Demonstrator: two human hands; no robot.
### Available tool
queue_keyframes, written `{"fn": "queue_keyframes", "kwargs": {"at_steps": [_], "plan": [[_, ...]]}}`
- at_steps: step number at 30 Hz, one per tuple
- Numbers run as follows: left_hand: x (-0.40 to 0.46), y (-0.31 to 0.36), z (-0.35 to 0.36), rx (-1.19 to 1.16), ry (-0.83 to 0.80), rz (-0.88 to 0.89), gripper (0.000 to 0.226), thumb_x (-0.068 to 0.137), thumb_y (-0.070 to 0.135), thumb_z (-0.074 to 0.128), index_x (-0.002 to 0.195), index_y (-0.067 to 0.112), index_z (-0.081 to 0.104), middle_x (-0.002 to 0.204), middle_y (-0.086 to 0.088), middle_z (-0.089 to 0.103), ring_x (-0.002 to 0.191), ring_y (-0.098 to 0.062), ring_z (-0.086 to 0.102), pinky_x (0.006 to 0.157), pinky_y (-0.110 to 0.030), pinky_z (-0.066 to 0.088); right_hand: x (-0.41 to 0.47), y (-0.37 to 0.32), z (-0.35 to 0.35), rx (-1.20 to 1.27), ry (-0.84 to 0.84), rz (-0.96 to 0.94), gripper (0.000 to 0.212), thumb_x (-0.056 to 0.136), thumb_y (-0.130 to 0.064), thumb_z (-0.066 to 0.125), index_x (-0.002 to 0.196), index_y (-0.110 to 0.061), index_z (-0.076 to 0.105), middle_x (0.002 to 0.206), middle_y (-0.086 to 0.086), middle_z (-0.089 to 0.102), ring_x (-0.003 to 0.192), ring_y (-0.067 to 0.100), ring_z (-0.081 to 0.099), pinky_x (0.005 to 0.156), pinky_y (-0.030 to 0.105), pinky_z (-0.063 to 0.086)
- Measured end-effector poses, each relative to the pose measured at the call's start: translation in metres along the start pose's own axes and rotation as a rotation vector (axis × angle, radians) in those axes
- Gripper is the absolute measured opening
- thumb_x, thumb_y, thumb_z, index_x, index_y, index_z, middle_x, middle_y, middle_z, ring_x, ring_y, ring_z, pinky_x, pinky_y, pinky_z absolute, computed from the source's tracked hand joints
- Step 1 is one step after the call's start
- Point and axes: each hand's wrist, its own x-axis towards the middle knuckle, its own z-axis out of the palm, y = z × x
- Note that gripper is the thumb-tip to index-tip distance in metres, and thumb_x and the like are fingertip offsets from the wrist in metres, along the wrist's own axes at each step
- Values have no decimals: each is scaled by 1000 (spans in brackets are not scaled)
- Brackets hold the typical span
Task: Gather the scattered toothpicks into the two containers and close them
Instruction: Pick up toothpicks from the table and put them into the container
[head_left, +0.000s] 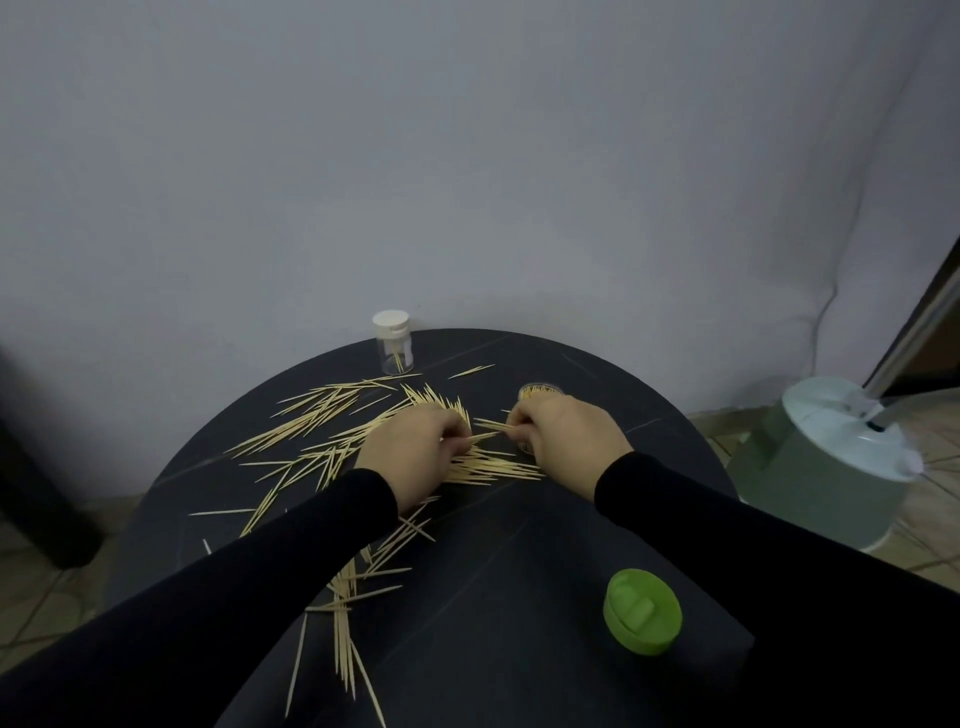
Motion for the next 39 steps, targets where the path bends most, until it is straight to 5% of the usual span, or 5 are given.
{"fn": "queue_keyframes", "kwargs": {"at_steps": [7, 12, 16, 35, 39], "plan": [[13, 14, 5, -299, 95, -58, 7, 96, 24, 53, 95, 27, 59, 91, 11, 59, 83, -5, 53, 76, -22, 42, 9, 20, 0, 561, 400, 71, 9, 96, -26, 54, 96, -27, 63, 94, -9, 64, 90, 10, 59, 79, 27, 48], [36, 31, 4, -645, 229, -125, 10, 95, 24, 55, 101, 22, 63, 86, 10, 61, 77, -3, 56, 61, -12, 40, 24, 31, 0, 940, 578, 95, 18, 96, -23, 56, 109, -15, 65, 96, -5, 65, 91, 9, 59, 72, 13, 45], [56, 54, 4, -895, 329, -155, 12, 94, 23, 57, 102, 19, 65, 93, 3, 67, 82, -6, 61, 65, -11, 46, 38, 35, 5, 1135, 638, 117, 18, 96, -21, 57, 109, -13, 65, 92, -4, 64, 88, 9, 58, 79, 23, 45], [60, 53, 39, -1114, 232, -255, 11, 88, 22, 67, 97, 18, 72, 93, 1, 72, 91, -11, 66, 77, -23, 51, 36, 54, 24, 1060, 462, 112, 8, 90, -20, 65, 98, -21, 67, 91, -5, 67, 90, 8, 62, 70, 16, 47], [54, 48, 40, -1109, 159, -285, 19, 89, 21, 65, 105, 15, 72, 98, 4, 72, 90, 1, 62, 67, -7, 41, 35, 58, 26, 1047, 412, 142, 4, 86, -22, 71, 90, -24, 71, 94, -3, 70, 96, 13, 64, 80, 24, 49]]}}
